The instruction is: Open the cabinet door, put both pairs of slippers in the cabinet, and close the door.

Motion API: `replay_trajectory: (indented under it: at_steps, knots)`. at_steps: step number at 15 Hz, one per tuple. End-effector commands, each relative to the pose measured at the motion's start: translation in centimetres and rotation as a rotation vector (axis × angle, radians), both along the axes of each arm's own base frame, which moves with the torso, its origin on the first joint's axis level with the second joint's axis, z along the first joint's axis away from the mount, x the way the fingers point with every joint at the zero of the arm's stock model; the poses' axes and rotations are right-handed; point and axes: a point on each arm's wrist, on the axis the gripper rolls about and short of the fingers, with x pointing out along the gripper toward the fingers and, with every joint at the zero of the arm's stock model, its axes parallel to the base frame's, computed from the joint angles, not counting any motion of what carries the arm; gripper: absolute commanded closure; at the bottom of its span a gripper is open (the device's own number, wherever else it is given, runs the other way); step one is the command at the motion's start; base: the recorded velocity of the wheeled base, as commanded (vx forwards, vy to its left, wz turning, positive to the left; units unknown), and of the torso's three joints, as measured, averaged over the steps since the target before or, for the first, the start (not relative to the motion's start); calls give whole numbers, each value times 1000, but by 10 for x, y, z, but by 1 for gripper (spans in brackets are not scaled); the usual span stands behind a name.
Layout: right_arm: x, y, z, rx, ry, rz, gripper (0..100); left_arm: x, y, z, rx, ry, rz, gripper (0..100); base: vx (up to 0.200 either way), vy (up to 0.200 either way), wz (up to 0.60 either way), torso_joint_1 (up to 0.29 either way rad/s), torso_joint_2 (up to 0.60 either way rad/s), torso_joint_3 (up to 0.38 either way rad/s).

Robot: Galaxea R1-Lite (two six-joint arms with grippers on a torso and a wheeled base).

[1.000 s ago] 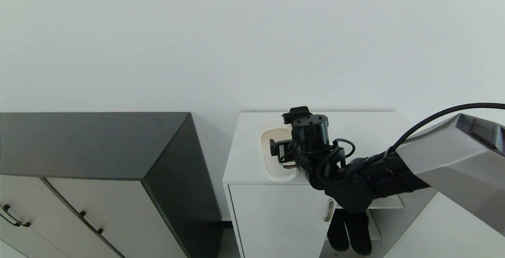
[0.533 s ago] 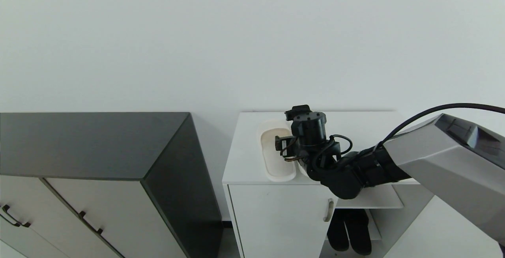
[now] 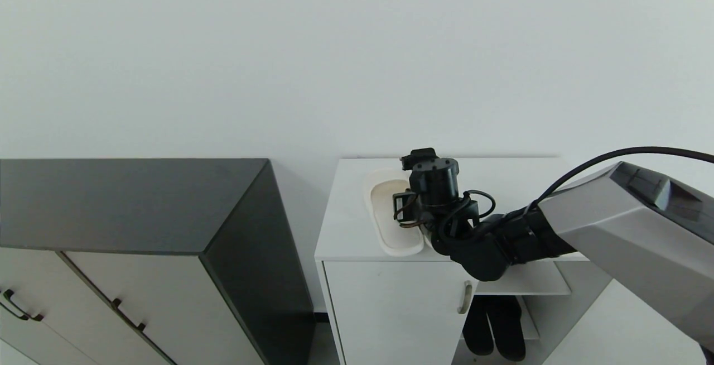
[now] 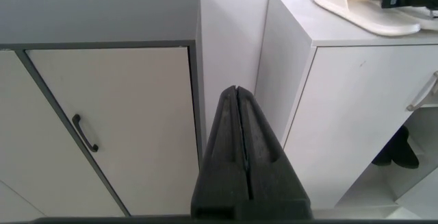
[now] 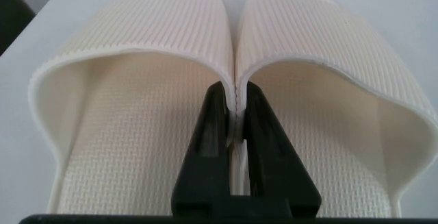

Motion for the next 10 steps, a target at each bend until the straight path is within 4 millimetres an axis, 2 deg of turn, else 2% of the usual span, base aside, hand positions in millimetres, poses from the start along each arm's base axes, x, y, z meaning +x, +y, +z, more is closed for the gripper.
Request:
replay_trajectory:
  at_steps: [1, 3, 4, 5, 7, 8, 10]
  knots:
    - [-21, -10, 26, 19, -22, 16, 100, 0, 0, 0, -1, -1, 1, 100, 0, 0, 0, 0, 0, 0]
    - [-55, -21, 44, 19, -16, 68, 100, 0, 0, 0, 1, -1, 1, 100, 0, 0, 0, 0, 0, 0]
    - [-62, -23, 46, 18, -13, 82, 100, 0, 0, 0, 1, 1, 1, 100, 0, 0, 0, 0, 0, 0]
    - [-87, -31, 48, 9, 8, 128, 100, 0, 0, 0, -1, -1, 4, 100, 0, 0, 0, 0, 0, 0]
    - [-111, -41, 51, 6, 15, 158, 100, 0, 0, 0, 2, -1, 4, 100, 0, 0, 0, 0, 0, 0]
    - [-129, -52, 53, 0, 22, 178, 100, 0, 0, 0, 2, -1, 2, 100, 0, 0, 0, 0, 0, 0]
    - [-144, -66, 57, -11, 36, 196, 100, 0, 0, 0, 4, -1, 2, 100, 0, 0, 0, 0, 0, 0]
